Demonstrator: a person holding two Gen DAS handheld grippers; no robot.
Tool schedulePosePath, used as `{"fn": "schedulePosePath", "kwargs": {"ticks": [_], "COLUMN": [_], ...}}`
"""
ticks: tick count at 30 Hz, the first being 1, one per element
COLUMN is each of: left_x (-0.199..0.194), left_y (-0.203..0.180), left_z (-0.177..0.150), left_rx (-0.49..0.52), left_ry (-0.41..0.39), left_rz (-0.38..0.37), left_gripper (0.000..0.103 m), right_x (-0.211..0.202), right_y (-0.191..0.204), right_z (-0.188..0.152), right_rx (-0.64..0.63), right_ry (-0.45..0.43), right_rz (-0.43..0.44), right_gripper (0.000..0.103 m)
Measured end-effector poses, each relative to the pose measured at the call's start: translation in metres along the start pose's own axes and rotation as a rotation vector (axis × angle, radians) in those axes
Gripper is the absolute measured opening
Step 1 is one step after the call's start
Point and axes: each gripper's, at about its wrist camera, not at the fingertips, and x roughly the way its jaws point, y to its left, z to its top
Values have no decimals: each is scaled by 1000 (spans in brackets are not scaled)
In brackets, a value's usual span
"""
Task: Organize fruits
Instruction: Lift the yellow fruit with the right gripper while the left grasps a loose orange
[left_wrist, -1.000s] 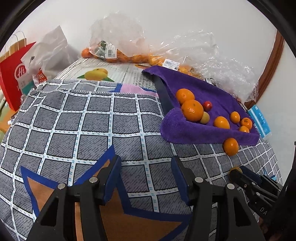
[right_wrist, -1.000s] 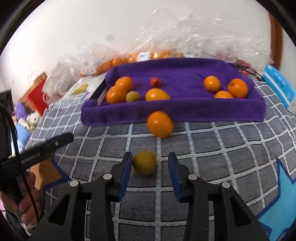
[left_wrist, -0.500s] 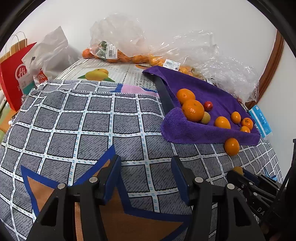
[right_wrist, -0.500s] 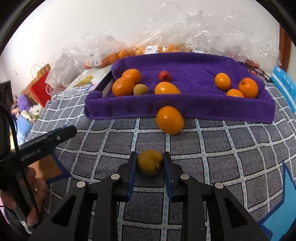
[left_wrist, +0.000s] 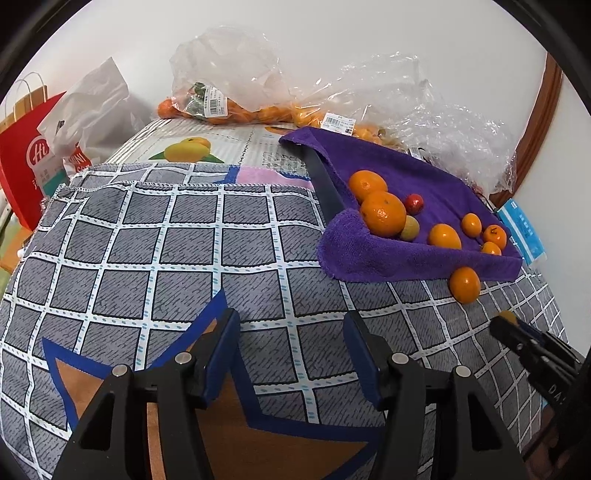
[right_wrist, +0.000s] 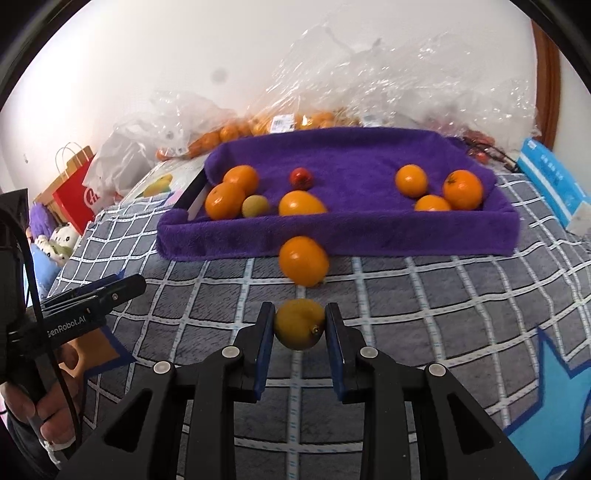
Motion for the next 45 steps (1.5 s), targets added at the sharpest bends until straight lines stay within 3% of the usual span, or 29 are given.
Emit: {"fn": "schedulePosePath", "kwargs": {"ticks": [6, 11, 20, 24, 28, 31, 33, 35, 38, 45], "left_x": [-1, -5, 15, 25, 44, 49, 49, 49, 49, 29], "left_y": [-7, -26, -92, -120, -148, -156, -157, -154, -151, -127], "left_z": [0, -5, -7, -2, 2, 2, 2, 3, 3, -2], "left_rx": [18, -50, 3, 18, 56, 68, 47, 40, 24, 18], "left_ry": [21, 91, 142, 127, 112, 60, 29, 19, 30, 43], "left_rz": [15, -137, -190, -190, -128, -99, -87, -76, -120, -101], "left_gripper": [57, 57, 58, 58, 58, 58, 54, 35, 33, 33], "right_x": [-16, -28, -40, -46, -52, -57, -58, -58, -53, -44], "right_y": [-20, -42, -97, -116, -131, -134, -133, -132, -127, -117], "right_z": [1, -3, -20, -24, -27, -28, -28, -28, -28, -25], "right_rx": [1, -2, 73, 107, 136, 134, 131, 136, 137, 158], "right_ry": [-51, -77, -86, -91, -101, -115, -118, -118, -107, -66], "right_rz": [-29, -69, -124, -132, -117, -121, -122, -108, -103, -102], "right_gripper": [27, 27, 27, 27, 27, 27, 27, 27, 27, 27]}}
